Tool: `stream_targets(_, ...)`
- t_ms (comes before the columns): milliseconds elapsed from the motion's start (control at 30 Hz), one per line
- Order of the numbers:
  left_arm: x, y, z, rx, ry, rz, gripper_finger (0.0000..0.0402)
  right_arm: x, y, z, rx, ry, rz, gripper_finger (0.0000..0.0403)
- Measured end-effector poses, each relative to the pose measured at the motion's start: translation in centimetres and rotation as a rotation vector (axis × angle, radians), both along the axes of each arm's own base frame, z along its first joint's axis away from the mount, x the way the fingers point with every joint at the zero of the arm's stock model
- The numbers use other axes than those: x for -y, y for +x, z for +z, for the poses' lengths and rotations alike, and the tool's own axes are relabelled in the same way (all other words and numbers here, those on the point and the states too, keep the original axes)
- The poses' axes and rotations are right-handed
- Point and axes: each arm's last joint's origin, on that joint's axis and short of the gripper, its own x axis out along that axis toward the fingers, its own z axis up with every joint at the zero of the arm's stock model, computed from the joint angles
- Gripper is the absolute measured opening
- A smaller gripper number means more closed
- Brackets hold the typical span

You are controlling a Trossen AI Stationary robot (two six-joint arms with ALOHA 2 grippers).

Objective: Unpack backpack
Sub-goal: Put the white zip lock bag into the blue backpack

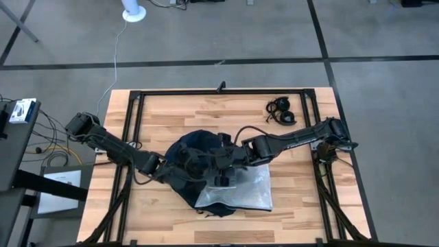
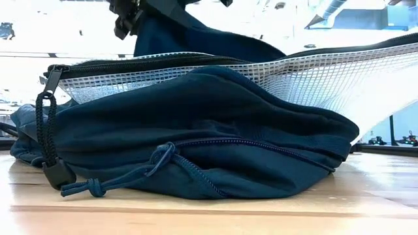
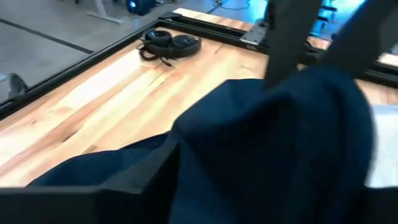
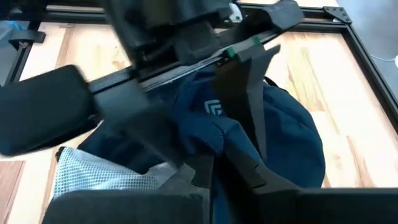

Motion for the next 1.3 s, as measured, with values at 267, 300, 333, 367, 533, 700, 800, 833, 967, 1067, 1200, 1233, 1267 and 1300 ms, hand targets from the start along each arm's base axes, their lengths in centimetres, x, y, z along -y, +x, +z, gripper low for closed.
stream_targets(267, 0.2, -0.6, -0.6, -0.088, 0.030, -0.034, 0.0013, -0.4, -2.7, 1.8, -0.125, -0.035, 0.031, 0.0092)
stream_targets(300, 0.2, -0.6, -0.6, -0.086, 0.025, -0.030, 0.0012, -0.5, -3.3, 2.4, -0.133, -0.028, 0.027, 0.0100)
stream_targets(333, 0.2, -0.6, -0.6, -0.083, 0.021, -0.027, 0.0011, -0.6, -3.9, 3.0, -0.138, -0.015, 0.019, 0.0106)
stream_targets(367, 0.2, -0.6, -0.6, -0.081, 0.020, -0.023, 0.0008, -1.0, -4.4, 3.6, -0.132, 0.000, 0.016, 0.0112)
stream_targets(533, -0.2, -1.2, 0.6, -0.027, 0.005, 0.016, 0.0001, -4.2, -6.3, 4.4, -0.141, 0.016, 0.150, 0.0127)
stream_targets(700, -0.8, -2.3, 3.1, 0.038, 0.016, 0.011, 0.0000, -6.8, -7.5, 2.6, -0.230, -0.003, 0.253, 0.0127)
stream_targets(800, -1.2, -3.1, 3.9, 0.013, 0.051, -0.028, 0.0000, -7.5, -7.5, 1.2, -0.240, -0.010, 0.272, 0.0127)
stream_targets(833, -1.4, -3.5, 4.2, -0.001, 0.063, -0.045, 0.0000, -7.6, -7.4, 0.7, -0.234, -0.012, 0.280, 0.0127)
stream_targets(967, -2.7, -5.2, 6.0, 0.031, 0.051, -0.031, 0.0000, -7.5, -6.0, -1.7, -0.142, 0.004, 0.303, 0.0127)
stream_targets(1067, -3.4, -6.1, 6.6, 0.048, 0.026, -0.009, 0.0000, -7.0, -4.8, -3.4, -0.050, 0.045, 0.294, 0.0127)
stream_targets(1200, -3.6, -6.5, 6.8, 0.062, -0.004, 0.004, 0.0000, -6.8, -4.3, -4.6, 0.023, 0.078, 0.323, 0.0127)
stream_targets(1233, -3.6, -6.5, 6.8, 0.064, -0.009, 0.006, 0.0000, -6.8, -4.4, -4.9, 0.014, 0.079, 0.328, 0.0127)
stream_targets(1267, -3.5, -6.4, 6.8, 0.065, -0.016, 0.008, 0.0000, -6.8, -4.5, -5.2, 0.000, 0.078, 0.330, 0.0127)
stream_targets(1300, -3.5, -6.4, 6.7, 0.064, -0.024, 0.008, 0.0000, -6.8, -4.5, -5.3, -0.010, 0.076, 0.331, 0.0127)
